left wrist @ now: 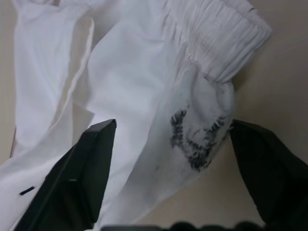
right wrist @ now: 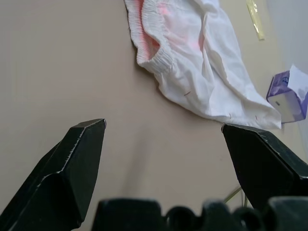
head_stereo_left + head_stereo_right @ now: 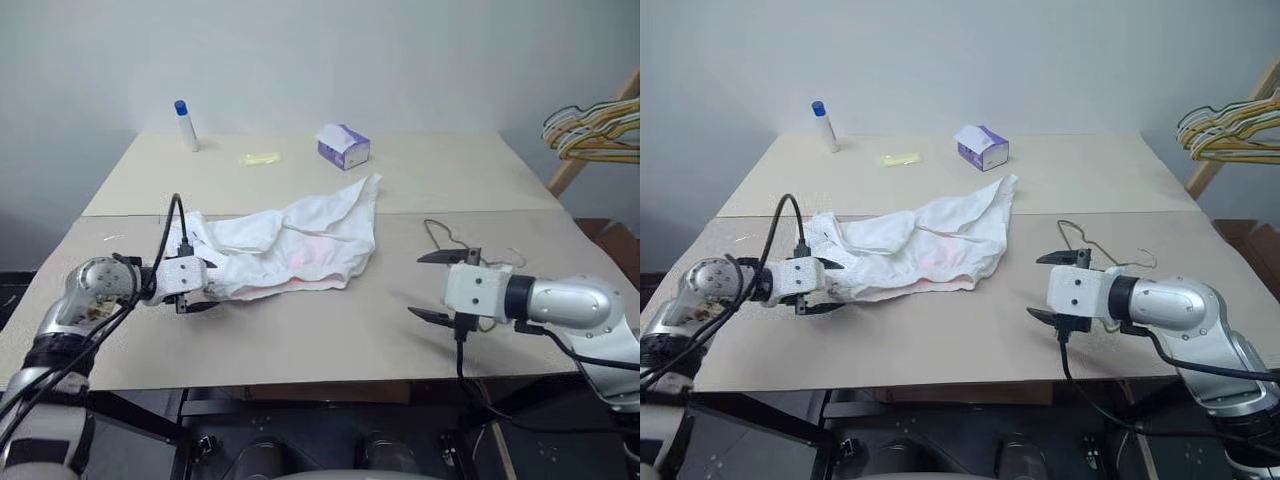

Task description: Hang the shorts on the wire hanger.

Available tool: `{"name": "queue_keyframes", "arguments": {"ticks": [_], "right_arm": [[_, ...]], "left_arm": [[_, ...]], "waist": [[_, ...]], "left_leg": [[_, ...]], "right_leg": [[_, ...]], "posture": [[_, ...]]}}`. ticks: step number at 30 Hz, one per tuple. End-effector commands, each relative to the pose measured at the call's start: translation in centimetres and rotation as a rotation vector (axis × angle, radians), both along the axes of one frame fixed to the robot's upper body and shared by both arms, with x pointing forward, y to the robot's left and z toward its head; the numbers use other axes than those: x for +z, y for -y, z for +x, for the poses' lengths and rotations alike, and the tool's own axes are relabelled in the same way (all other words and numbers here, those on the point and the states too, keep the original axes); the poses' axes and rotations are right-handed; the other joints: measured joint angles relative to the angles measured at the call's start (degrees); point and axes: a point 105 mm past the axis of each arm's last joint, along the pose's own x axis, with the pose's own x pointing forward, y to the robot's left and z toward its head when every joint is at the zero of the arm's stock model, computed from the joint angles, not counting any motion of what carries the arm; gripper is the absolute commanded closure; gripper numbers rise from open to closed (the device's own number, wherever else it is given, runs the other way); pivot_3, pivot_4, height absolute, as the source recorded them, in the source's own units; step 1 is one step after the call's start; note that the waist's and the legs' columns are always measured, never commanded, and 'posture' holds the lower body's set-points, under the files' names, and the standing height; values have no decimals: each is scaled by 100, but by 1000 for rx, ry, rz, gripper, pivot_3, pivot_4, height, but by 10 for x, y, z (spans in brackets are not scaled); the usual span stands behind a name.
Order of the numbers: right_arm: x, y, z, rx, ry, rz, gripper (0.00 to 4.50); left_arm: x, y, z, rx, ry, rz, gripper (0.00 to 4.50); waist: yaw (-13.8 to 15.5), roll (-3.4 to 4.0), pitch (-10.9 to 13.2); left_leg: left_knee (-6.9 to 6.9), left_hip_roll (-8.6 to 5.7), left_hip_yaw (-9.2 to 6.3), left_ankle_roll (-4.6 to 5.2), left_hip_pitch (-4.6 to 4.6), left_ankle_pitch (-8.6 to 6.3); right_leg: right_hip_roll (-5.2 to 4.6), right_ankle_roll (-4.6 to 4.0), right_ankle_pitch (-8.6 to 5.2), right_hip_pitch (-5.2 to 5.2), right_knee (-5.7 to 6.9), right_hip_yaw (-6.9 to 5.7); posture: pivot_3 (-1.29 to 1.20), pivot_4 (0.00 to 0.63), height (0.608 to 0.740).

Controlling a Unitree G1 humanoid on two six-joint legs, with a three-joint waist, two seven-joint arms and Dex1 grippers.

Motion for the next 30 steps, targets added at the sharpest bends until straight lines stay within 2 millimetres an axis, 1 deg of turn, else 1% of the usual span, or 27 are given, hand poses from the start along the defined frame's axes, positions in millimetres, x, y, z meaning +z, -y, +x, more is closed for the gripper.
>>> {"name": "queue_keyframes", "arguments": {"ticks": [1,5,9,12,15,17,20,22,24,26,30], "right_arm": [[15,0,0,-14,62,0,0],[14,0,-3,-21,59,3,0],[13,-2,-2,-25,60,9,0],[12,-4,0,-28,64,14,0],[12,-5,1,-32,68,18,0],[12,-6,2,-34,69,20,0],[13,-7,3,-37,73,24,0],[13,-8,3,-35,74,23,0],[13,-10,2,-34,71,24,0],[12,-10,1,-36,63,25,0],[11,-10,0,-51,64,24,0]], "left_arm": [[9,2,6,-25,23,0,1840],[16,2,4,-60,8,13,3131],[14,2,-2,-91,-39,28,4436],[14,15,-5,-123,-79,-5,4480],[14,39,-10,-167,-124,-61,4480],[15,59,-11,-193,-123,-98,4480],[19,97,-13,-245,-128,-186,4480],[21,116,-11,-260,-107,-214,4480],[18,129,-10,-276,-88,-208,4480],[14,136,-8,-272,-83,-199,4480],[14,140,-7,-270,-86,-191,3543]], "waist": [[-54,-1,0],[-136,-1,0],[-175,-1,0],[-180,-1,0],[-168,-1,0],[-160,-1,0],[-164,-2,-1],[-170,-2,-1],[-179,-3,-2],[-205,-4,-2],[-217,-4,-2]], "left_leg": [[1,1,0,0,0,0],[1,2,-5,22,1,-13],[6,2,-9,34,2,-20],[6,3,-13,35,2,-20],[10,2,-13,34,-1,-20],[17,1,-13,33,-2,-19],[25,1,-13,34,-5,-20],[30,1,-14,33,-6,-19],[30,1,-15,33,-5,-19],[30,1,-15,32,-4,-19],[29,2,-21,34,0,-20]], "right_leg": [[0,0,0,0,1,0],[0,3,-2,-1,3,1],[0,5,-3,0,5,1],[0,7,-4,-1,6,2],[-1,6,-4,-1,8,2],[-2,8,-4,1,9,3],[-2,9,-4,2,12,3],[-2,10,-4,3,13,2],[-2,10,-3,4,13,4],[-2,7,-2,3,13,5],[-1,9,-3,3,14,7]], "posture": [[-61,0,740],[-66,0,740],[-63,0,740],[-62,0,740],[-60,0,740],[-61,0,740],[-66,0,740],[-71,0,740],[-79,0,740],[-86,0,740],[-97,0,740]]}}
